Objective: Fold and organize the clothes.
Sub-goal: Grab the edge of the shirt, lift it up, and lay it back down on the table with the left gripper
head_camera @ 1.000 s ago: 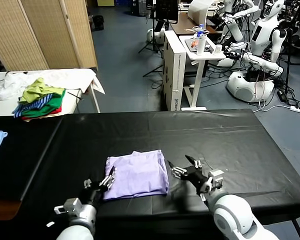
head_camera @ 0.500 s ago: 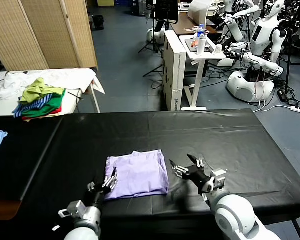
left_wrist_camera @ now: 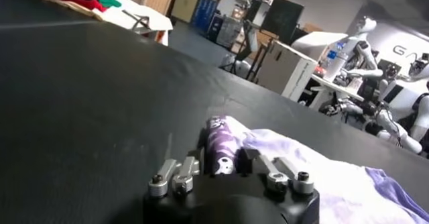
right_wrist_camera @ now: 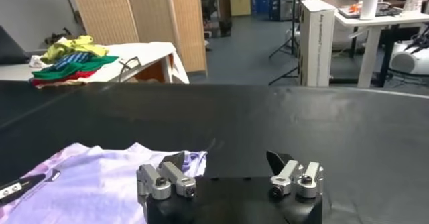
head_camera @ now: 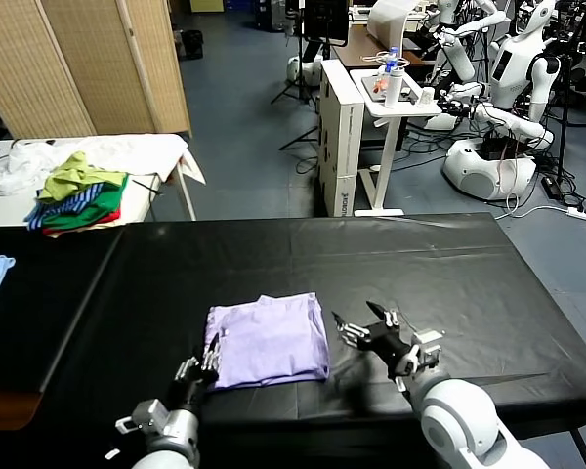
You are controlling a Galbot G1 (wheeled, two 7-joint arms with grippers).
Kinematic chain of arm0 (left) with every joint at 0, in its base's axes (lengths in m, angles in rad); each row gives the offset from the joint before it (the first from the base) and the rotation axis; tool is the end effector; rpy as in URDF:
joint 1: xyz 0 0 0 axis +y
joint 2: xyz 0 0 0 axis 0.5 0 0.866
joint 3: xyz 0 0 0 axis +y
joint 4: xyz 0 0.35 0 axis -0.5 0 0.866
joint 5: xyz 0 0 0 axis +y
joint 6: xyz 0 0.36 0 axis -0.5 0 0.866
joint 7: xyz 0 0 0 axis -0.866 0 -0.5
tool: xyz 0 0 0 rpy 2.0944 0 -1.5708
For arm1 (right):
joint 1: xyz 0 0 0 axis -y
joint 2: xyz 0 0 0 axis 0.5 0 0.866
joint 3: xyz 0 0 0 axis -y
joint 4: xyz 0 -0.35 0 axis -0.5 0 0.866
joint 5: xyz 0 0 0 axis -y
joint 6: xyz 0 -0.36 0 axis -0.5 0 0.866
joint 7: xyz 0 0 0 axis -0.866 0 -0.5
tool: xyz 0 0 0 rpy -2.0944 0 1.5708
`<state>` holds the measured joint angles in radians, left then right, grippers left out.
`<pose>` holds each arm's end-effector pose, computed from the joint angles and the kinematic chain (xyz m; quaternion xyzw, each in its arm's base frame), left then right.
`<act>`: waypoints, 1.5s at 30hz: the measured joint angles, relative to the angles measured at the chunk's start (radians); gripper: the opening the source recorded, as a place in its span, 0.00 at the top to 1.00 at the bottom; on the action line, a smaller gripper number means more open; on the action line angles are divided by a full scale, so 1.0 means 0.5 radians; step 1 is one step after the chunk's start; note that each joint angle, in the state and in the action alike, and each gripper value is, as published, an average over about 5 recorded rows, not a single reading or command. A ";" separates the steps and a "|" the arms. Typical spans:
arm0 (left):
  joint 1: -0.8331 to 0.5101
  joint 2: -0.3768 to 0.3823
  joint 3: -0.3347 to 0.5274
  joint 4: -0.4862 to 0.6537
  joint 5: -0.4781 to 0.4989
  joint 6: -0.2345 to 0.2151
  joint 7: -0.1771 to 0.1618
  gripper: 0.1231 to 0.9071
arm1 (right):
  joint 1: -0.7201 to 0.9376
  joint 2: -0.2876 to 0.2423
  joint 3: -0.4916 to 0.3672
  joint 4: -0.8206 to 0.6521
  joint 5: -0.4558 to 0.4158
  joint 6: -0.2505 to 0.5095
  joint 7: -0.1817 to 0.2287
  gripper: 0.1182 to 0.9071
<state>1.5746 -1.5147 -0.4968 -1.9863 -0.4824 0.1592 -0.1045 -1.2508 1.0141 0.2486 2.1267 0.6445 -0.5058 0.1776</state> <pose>0.1814 0.0027 -0.3427 0.0225 -0.9658 0.2110 0.1490 0.2519 -0.0141 -0.2355 0.1866 -0.9632 -0.0220 0.1922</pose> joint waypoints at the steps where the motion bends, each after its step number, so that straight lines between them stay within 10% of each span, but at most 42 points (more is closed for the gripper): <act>1: -0.002 -0.003 0.000 0.003 -0.013 0.000 0.003 0.77 | 0.001 -0.001 0.001 -0.001 0.000 0.000 0.000 0.00; 15: -0.059 0.127 -0.072 -0.018 0.096 0.044 0.029 0.93 | 0.002 -0.005 0.078 -0.045 0.001 0.014 -0.009 0.00; 37: 0.203 1.240 -0.796 -0.128 -0.171 0.014 0.070 0.93 | 0.033 0.060 0.110 -0.143 -0.033 0.047 -0.021 0.00; 45: 0.335 1.273 -0.977 -0.321 -0.008 0.097 -0.018 0.93 | 0.018 0.069 0.100 -0.139 -0.053 0.049 -0.023 0.00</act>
<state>1.7419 -0.8781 -0.9854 -2.1468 -0.4863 0.2074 -0.1133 -1.2416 1.0487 0.2985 2.0570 0.6182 -0.4815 0.1663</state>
